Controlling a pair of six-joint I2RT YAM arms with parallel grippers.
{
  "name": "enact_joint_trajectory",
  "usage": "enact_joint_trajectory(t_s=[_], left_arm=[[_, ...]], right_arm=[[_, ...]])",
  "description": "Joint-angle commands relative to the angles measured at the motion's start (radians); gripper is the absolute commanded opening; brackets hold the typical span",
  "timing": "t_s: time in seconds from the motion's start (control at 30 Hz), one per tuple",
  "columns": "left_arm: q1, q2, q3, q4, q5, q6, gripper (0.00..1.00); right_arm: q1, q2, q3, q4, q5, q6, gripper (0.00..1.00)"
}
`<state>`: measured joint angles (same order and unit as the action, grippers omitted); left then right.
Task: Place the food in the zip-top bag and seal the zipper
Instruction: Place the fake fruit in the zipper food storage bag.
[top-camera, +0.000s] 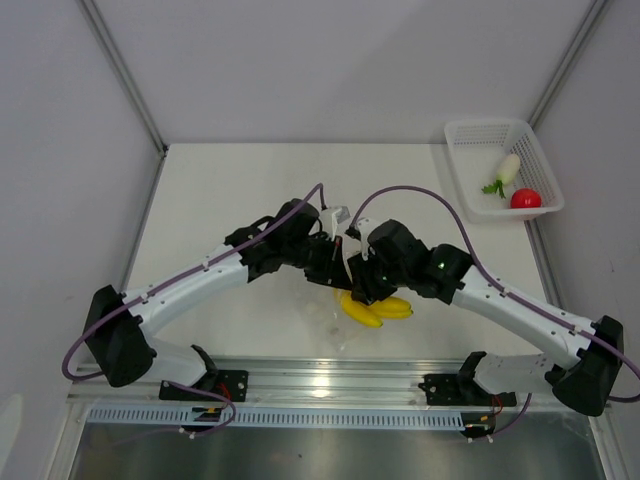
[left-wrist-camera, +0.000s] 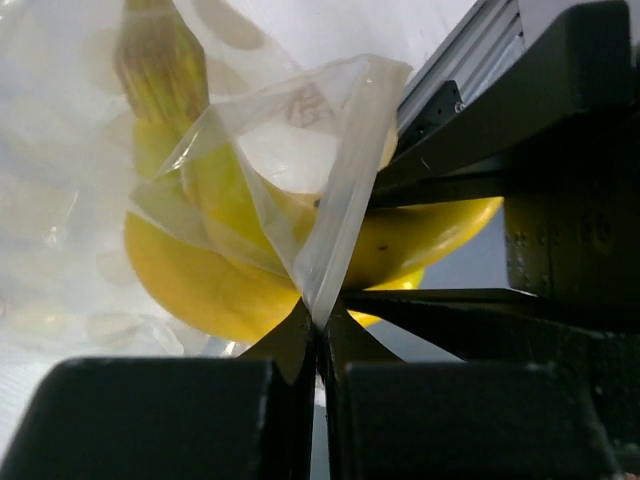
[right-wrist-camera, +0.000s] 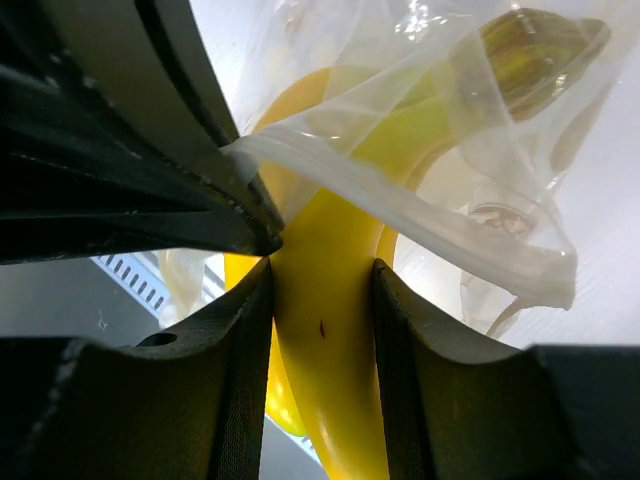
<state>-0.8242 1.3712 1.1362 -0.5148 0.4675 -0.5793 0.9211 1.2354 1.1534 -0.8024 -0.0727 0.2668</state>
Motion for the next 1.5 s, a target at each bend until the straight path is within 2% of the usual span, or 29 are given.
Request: enact_joint_trajectory(t_s=[0.0,0.03,0.13,0.23,0.3,0.43,0.47,0.67,0.83,0.9,0.93,1.1,1.47], left_arm=[[-0.012,0.012,0.007,0.035,0.074,-0.031,0.01],[-0.013,0.026,0.008,0.032,0.074,-0.031,0.0],[-0.013,0.055,-0.001,0.032,0.069,-0.036,0.01],[-0.013,0.072,-0.021,0.051,0.059,-0.048,0.0],[-0.013,0.095,-0.027,0.056,0.056,-0.048,0.0],[-0.013,0.126,-0.039,0.067,0.046,-0.048,0.01],[-0.013,0.135,-0.047,0.074,0.046,-0.05,0.01],[-0.013,0.173,-0.052,0.098,0.059,-0.054,0.0],[-0.013,0.181,-0.059,0.102,0.059,-0.045,0.0],[-0.013,0.181,-0.069,0.11,0.063,-0.042,0.01],[-0.013,0.181,-0.073,0.114,0.066,-0.042,0.01],[-0.013,0.175,-0.09,0.114,0.062,-0.034,0.01],[-0.013,0.189,-0.089,0.108,0.065,-0.016,0.01]], right_arm=[[-0.002,-0.059,-0.067,0.184,0.05,-0.017,0.05],[-0.001,-0.065,-0.089,0.21,0.051,-0.014,0.06],[-0.001,-0.06,-0.158,0.233,0.071,0.026,0.16],[0.001,-0.063,-0.245,0.297,0.07,0.089,0.17],[0.002,-0.076,-0.313,0.36,0.042,0.123,0.22],[0.001,-0.109,-0.377,0.427,0.007,0.153,0.6],[0.002,-0.12,-0.382,0.431,0.002,0.153,0.63],[0.002,-0.177,-0.353,0.339,-0.022,0.152,0.7],[0.002,-0.241,-0.307,0.152,-0.018,0.14,0.72],[0.004,-0.252,-0.297,0.092,-0.006,0.135,0.75],[0.002,-0.258,-0.299,0.095,-0.009,0.14,0.8],[-0.016,-0.15,-0.221,-0.02,-0.016,0.164,0.83],[-0.015,-0.07,-0.313,0.115,-0.03,0.196,0.79]])
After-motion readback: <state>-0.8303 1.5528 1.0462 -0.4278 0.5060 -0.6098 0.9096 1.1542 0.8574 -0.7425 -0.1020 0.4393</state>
